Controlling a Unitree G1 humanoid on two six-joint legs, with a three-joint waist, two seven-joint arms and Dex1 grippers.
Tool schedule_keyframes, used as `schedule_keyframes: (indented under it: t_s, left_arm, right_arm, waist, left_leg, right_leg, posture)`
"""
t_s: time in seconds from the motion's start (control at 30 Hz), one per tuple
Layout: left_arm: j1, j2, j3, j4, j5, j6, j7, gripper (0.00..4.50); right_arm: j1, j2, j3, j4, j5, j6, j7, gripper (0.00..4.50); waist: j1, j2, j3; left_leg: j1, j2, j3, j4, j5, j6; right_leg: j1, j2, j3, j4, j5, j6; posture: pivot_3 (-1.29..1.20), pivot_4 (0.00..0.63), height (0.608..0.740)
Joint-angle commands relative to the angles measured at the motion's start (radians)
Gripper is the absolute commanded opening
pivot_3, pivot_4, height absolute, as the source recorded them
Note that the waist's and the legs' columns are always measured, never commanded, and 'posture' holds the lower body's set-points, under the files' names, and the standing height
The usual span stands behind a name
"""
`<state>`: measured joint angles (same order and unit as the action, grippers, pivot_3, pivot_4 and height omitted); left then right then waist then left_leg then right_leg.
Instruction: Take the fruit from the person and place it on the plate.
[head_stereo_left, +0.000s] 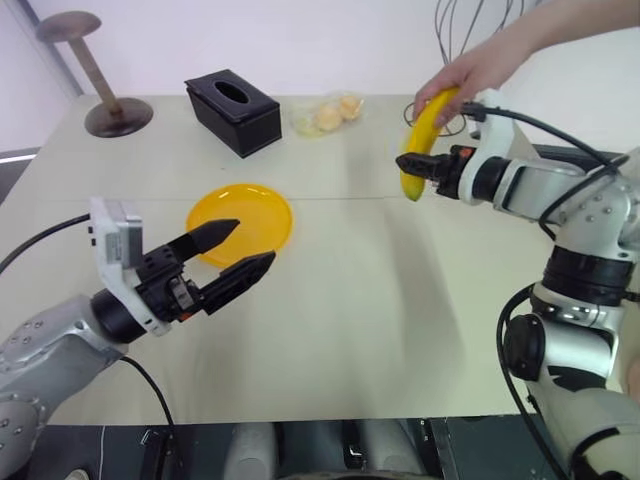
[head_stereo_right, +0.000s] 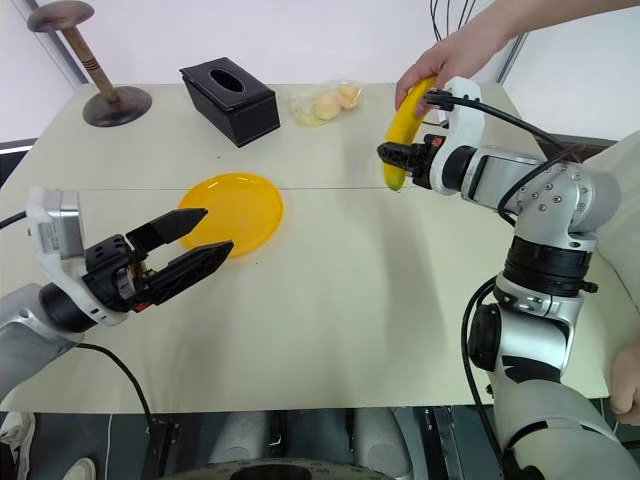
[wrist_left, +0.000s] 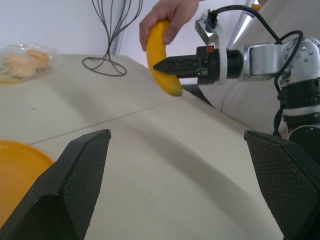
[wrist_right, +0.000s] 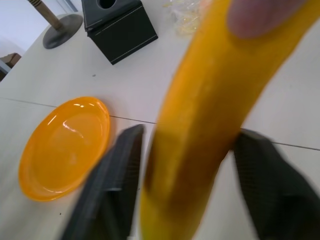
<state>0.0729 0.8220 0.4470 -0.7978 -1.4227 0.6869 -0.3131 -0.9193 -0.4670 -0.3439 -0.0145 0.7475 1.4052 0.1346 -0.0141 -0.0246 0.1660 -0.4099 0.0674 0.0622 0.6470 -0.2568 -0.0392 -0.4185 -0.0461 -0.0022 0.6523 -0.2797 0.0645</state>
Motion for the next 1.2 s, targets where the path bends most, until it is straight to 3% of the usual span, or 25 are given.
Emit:
schedule_keyframes:
  t_s: [0.03, 0.37, 0.67, 0.97, 1.2]
  left_arm:
    - [0.001, 0.013, 0.027, -0.012, -0.017, -0.021, 0.006, 4.5]
    - [0.013, 0.012, 0.039, 0.001, -0.009, -0.021, 0.028, 4.5]
    - [0.177, 0.022, 0.185, -0.009, 0.012, -0.008, 0.041, 4.5]
    - [0.352, -0.013, 0.32, -0.06, 0.048, -0.031, 0.044, 4.5]
    - [0.445, -0.036, 0.402, -0.081, 0.069, -0.049, 0.047, 4.5]
  right_arm:
    - [-0.025, 0.003, -0.017, -0.03, 0.001, -0.015, 0.013, 1.21]
    - [-0.003, 0.017, 0.009, -0.076, 0.012, 0.003, 0.033, 1.21]
    - [-0.004, 0.274, 0.168, -0.103, 0.012, -0.022, 0.04, 1.21]
    - [-0.102, 0.473, 0.374, 0.163, -0.112, -0.283, 0.169, 1.21]
    - [-0.167, 0.537, 0.453, 0.444, -0.258, -0.533, 0.271, 1.21]
  waist:
    - [-0.001, 0.0, 0.0]
    - [0.0, 0.0, 0.0]
    - [-0.006, 0.001, 0.0]
    - [-0.005, 0.001, 0.0]
    - [-0.006, 0.0, 0.0]
  left_leg:
    - [0.0, 0.0, 0.0, 0.0, 0.0, 0.0]
    - [0.0, 0.0, 0.0, -0.001, 0.0, 0.0]
    - [-0.001, 0.001, 0.0, -0.002, 0.0, 0.0]
    - [-0.002, 0.001, 0.0, -0.001, 0.0, 0.0]
    - [-0.003, 0.001, 0.002, -0.002, 0.0, 0.0]
  right_leg:
    - [0.0, 0.0, 0.0, 0.0, 0.0, 0.0]
    - [0.0, 0.0, 0.0, 0.0, 0.0, 0.0]
    - [-0.005, 0.001, 0.001, 0.002, 0.0, 0.0]
    - [-0.005, 0.0, 0.0, 0.002, -0.001, -0.002]
    - [-0.005, -0.001, 0.0, 0.001, -0.002, -0.003]
  posture:
    - [0.0, 0.15, 0.74]
    - [0.0, 0.15, 0.74]
    - [0.0, 0.15, 0.74]
    - [0.0, 0.15, 0.74]
    - [0.0, 0.15, 0.74]
